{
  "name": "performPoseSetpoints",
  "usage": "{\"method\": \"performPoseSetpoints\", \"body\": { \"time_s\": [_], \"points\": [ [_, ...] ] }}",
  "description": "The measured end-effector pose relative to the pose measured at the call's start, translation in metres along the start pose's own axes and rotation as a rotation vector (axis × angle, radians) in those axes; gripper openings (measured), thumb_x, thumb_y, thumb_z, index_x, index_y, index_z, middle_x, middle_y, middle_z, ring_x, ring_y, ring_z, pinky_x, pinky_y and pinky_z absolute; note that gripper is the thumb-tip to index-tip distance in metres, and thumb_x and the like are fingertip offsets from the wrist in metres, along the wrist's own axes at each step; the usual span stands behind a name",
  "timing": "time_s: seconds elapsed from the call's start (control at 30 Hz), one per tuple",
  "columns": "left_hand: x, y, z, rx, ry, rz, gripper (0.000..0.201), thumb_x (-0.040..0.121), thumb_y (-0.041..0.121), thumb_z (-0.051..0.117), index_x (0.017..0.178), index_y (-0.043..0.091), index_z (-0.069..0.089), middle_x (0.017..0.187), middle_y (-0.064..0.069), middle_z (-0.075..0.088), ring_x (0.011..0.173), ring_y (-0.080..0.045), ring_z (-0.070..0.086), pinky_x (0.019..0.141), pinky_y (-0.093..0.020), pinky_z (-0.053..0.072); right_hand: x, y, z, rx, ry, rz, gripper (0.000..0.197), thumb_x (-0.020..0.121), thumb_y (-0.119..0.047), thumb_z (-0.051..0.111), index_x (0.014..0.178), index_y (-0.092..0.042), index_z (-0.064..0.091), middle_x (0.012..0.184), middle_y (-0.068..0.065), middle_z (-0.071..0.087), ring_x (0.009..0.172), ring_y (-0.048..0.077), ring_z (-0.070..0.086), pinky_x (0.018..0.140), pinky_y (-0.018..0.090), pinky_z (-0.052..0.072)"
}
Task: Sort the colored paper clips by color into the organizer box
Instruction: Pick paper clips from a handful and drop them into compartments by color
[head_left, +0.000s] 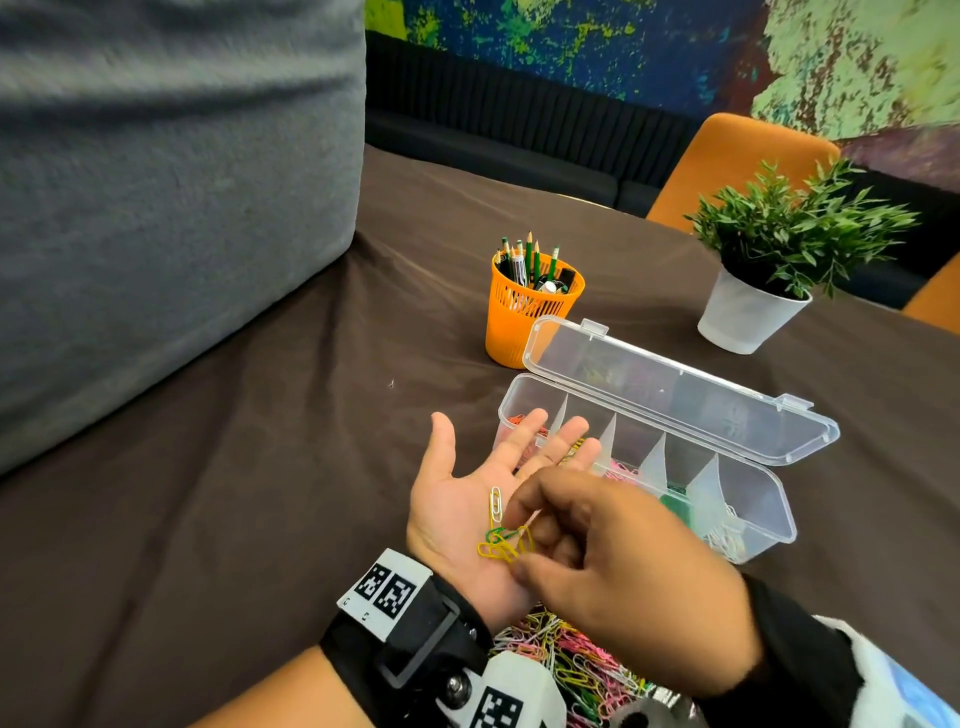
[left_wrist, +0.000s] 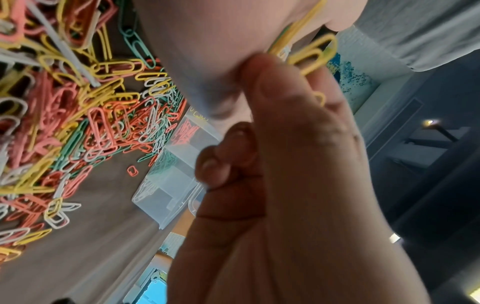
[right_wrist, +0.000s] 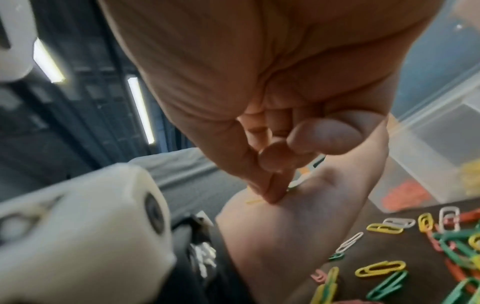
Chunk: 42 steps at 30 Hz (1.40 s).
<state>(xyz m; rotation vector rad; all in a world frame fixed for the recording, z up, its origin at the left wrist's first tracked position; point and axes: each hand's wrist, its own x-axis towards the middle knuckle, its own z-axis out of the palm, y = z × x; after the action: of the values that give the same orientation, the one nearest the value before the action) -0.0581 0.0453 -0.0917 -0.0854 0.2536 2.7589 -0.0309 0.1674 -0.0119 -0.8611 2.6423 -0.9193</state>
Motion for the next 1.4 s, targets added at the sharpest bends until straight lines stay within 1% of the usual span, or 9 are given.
{"method": "performPoseSetpoints", "body": {
  "time_s": [0.2, 0.37, 0.6, 0.73, 0.87, 1.0, 1.13, 1.23, 1.4],
  "points": [
    [0.002, 0.000, -0.003, -0.057, 0.056, 0.040, 0.093, 0.083, 0.079, 0.044, 0.141, 0.007, 0.050, 0.135, -0.025, 0.058, 0.129, -0.043, 0.053, 0.109, -0.054, 0.038, -0.002, 0.006, 0.016, -0.259, 0.064, -0.108, 0.021, 0.082, -0.035, 0.061, 0.102, -0.035, 0.068, 0.088, -0.011, 0.061, 0.085, 0.006, 0.054, 0.072, 0.011, 0.038],
    [0.001, 0.000, -0.003, -0.049, 0.039, 0.052, 0.092, 0.083, 0.079, 0.042, 0.142, 0.009, 0.049, 0.136, -0.023, 0.059, 0.129, -0.041, 0.054, 0.108, -0.055, 0.041, -0.001, 0.007, 0.015, -0.227, 0.087, -0.113, 0.007, 0.081, -0.026, 0.062, 0.087, -0.029, 0.060, 0.086, -0.013, 0.051, 0.078, 0.003, 0.047, 0.067, 0.011, 0.034],
    [0.001, -0.003, -0.001, -0.077, 0.079, 0.087, 0.089, 0.083, 0.076, 0.048, 0.141, 0.007, 0.051, 0.135, -0.024, 0.059, 0.126, -0.041, 0.056, 0.114, -0.050, 0.034, 0.023, 0.068, -0.050, -0.235, 0.420, 0.127, 0.014, 0.079, -0.015, 0.072, 0.076, -0.025, 0.063, 0.062, -0.008, 0.063, 0.057, 0.006, 0.057, 0.059, 0.018, 0.046],
    [0.001, -0.004, -0.002, -0.072, 0.100, 0.084, 0.089, 0.083, 0.076, 0.049, 0.140, 0.008, 0.052, 0.135, -0.023, 0.059, 0.127, -0.041, 0.055, 0.114, -0.050, 0.034, 0.041, 0.093, -0.071, -0.147, 0.377, 0.298, 0.013, 0.082, -0.014, 0.074, 0.074, -0.020, 0.066, 0.060, 0.003, 0.066, 0.051, 0.016, 0.061, 0.061, 0.039, 0.057],
    [0.001, -0.004, -0.002, -0.074, 0.117, 0.082, 0.088, 0.084, 0.075, 0.049, 0.139, 0.008, 0.053, 0.134, -0.024, 0.060, 0.127, -0.042, 0.055, 0.114, -0.050, 0.035, 0.059, 0.084, -0.068, -0.176, 0.342, 0.279, 0.013, 0.085, -0.012, 0.071, 0.076, -0.020, 0.067, 0.061, -0.001, 0.068, 0.051, 0.011, 0.064, 0.057, 0.026, 0.054],
    [-0.001, -0.002, 0.000, -0.062, 0.127, 0.079, 0.087, 0.084, 0.074, 0.050, 0.138, 0.007, 0.054, 0.133, -0.024, 0.060, 0.128, -0.043, 0.054, 0.114, -0.051, 0.035, 0.070, 0.068, -0.062, -0.345, 0.255, 0.268, 0.027, 0.084, -0.020, 0.070, 0.111, -0.025, 0.069, 0.099, -0.004, 0.071, 0.086, 0.015, 0.068, 0.087, 0.031, 0.054],
    [-0.002, -0.004, 0.002, 0.001, 0.134, 0.078, 0.093, 0.084, 0.077, 0.049, 0.144, 0.006, 0.049, 0.137, -0.017, 0.057, 0.128, -0.034, 0.054, 0.114, -0.046, 0.036, 0.055, 0.033, -0.047, -0.439, 0.183, -0.010, 0.028, 0.087, -0.020, 0.064, 0.108, -0.036, 0.070, 0.097, -0.011, 0.059, 0.084, 0.005, 0.056, 0.078, 0.022, 0.044],
    [-0.005, -0.006, 0.004, 0.042, 0.106, 0.049, 0.092, 0.083, 0.079, 0.045, 0.142, 0.009, 0.045, 0.115, -0.017, 0.061, 0.104, -0.032, 0.066, 0.097, -0.038, 0.046, 0.042, 0.013, -0.031, -0.346, -0.059, -0.147, 0.032, 0.086, -0.022, 0.068, 0.112, -0.041, 0.070, 0.101, -0.015, 0.057, 0.078, 0.000, 0.056, 0.072, 0.011, 0.041],
    [-0.005, -0.003, 0.001, 0.005, 0.078, 0.028, 0.091, 0.081, 0.082, 0.044, 0.134, 0.008, 0.056, 0.098, -0.009, 0.067, 0.080, -0.025, 0.069, 0.066, -0.021, 0.044, 0.039, 0.019, -0.028, -0.426, -0.108, -0.172, 0.014, 0.082, -0.029, 0.069, 0.096, -0.033, 0.073, 0.099, -0.013, 0.061, 0.087, 0.005, 0.057, 0.082, 0.025, 0.049]
  ]
}}
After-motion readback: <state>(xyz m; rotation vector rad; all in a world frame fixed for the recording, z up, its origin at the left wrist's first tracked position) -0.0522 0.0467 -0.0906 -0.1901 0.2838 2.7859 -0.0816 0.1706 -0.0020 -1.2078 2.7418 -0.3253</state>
